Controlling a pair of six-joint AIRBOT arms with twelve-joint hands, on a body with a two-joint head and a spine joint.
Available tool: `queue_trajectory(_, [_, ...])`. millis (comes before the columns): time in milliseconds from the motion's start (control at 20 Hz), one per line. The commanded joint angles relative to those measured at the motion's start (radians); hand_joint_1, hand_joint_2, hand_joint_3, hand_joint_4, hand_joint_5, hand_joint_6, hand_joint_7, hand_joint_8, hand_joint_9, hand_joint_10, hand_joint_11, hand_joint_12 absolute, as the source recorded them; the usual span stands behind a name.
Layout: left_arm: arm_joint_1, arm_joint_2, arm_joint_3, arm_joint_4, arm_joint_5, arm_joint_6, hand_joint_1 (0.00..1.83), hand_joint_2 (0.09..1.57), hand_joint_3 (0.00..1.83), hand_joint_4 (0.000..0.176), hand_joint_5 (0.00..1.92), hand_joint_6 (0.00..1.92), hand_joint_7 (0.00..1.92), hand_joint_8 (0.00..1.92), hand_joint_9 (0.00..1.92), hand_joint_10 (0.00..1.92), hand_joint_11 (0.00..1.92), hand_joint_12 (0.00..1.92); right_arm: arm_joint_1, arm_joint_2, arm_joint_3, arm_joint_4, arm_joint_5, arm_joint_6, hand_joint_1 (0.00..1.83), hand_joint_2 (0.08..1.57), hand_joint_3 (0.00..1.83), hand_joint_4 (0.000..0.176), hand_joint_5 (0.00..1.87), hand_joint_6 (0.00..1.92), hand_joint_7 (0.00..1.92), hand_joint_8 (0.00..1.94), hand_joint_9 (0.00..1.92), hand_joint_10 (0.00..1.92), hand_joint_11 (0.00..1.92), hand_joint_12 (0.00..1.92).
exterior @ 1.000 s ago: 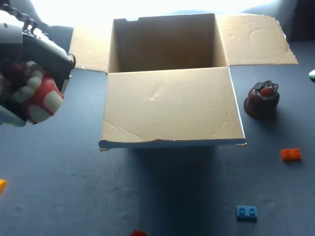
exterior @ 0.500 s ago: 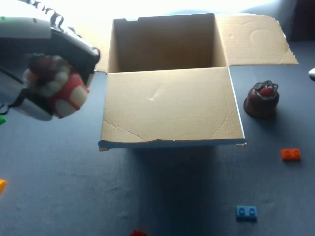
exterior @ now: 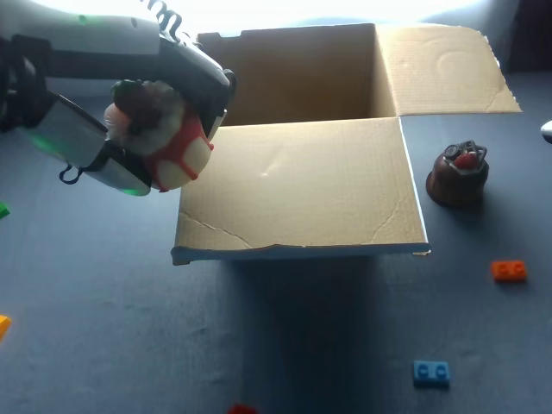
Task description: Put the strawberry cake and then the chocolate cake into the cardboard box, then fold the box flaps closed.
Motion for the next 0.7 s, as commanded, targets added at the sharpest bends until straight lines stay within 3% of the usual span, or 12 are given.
queue_trajectory(0, [-0.008,-0.002,0.008,-0.038,0.078,0.004,1.12,1.32,0.00,0.000,0.62,1.39,0.62,1.71,0.38,1.75,0.39,1.92,0.005,0.010,0.001,0.001,0.113,-0.005,0.51,1.09,0.00,0.000,0.16,0.00,0.19,0.01,0.22,0.01,0.00,0.62])
queue_trajectory(300, [0.019,-0.043,0.021,-0.037,0.183,0.002,1.11,1.31,0.00,0.000,0.62,1.40,0.63,1.68,0.40,1.66,0.34,1.92,0.006,0.010,0.001,0.001,0.116,-0.005,0.48,1.09,0.00,0.000,0.14,0.00,0.17,0.00,0.22,0.01,0.00,0.59])
queue_trajectory(650, [0.051,-0.083,0.042,-0.144,0.228,0.132,1.11,1.31,0.00,0.000,0.61,1.43,0.64,1.65,0.44,1.60,0.34,1.88,0.005,0.007,0.001,0.001,0.119,-0.007,0.47,1.10,0.00,0.000,0.17,0.01,0.17,0.00,0.22,0.00,0.00,0.59])
